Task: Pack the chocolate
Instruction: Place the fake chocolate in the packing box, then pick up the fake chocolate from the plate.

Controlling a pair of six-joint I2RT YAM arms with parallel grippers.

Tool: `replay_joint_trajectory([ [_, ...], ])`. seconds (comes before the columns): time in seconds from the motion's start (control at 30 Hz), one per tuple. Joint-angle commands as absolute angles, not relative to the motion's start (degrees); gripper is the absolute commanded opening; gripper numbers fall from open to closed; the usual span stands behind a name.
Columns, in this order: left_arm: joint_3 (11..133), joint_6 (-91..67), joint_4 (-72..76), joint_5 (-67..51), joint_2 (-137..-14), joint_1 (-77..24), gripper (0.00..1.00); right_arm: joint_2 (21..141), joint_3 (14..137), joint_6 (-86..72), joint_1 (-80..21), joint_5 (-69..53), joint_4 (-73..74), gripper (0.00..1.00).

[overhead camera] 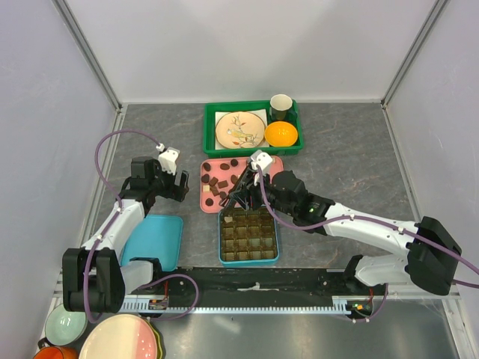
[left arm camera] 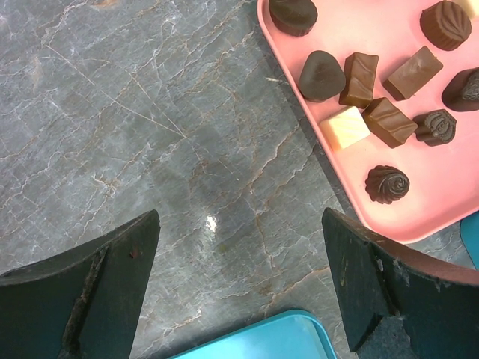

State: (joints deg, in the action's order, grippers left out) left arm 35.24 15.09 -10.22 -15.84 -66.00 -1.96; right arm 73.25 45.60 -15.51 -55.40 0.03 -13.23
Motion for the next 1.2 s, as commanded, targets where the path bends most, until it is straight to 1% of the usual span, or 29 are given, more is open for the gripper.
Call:
replay_joint_trajectory([
  [0.0,35.24,16.52,-9.75,-17.75,-64.86,-1.67,0.96,72.25,47.02,-15.91,-55.72,1.58,-16.7,0.47],
  [0.07,35.33,16.35,-9.67,-18.02,-64.95,-1.76,0.96,72.07,48.24,-14.77,-55.64,2.46,-16.7,0.47],
  [0.27,35.77,16.26,-9.76,-18.11,-65.13,-1.76,0.96,73.82,53.07,-9.67,-55.46,10.01,-18.02,0.45],
  [0.4,35.77,16.17,-9.93,-18.19,-65.04,-1.76,0.96,79.78,57.12,-8.35,-54.06,12.48,-19.16,0.45],
  [0.53,35.77,16.43,-10.11,-18.02,-64.78,-1.76,0.96,84.98,59.84,-8.35,-51.51,12.66,-22.4,0.49],
  [0.77,35.77,16.96,-10.37,-17.67,-64.69,-1.76,0.97,92.36,62.05,-9.58,-47.12,11.25,-25.13,0.51],
  [0.97,36.12,17.05,-10.37,-17.75,-64.86,-1.76,0.97,95.71,63.46,-9.67,-45.53,11.42,-24.96,0.52],
  [1.17,36.21,17.14,-10.28,-17.75,-65.3,-1.76,0.97,96.5,62.75,-9.67,-45.0,10.28,-24.7,0.53],
])
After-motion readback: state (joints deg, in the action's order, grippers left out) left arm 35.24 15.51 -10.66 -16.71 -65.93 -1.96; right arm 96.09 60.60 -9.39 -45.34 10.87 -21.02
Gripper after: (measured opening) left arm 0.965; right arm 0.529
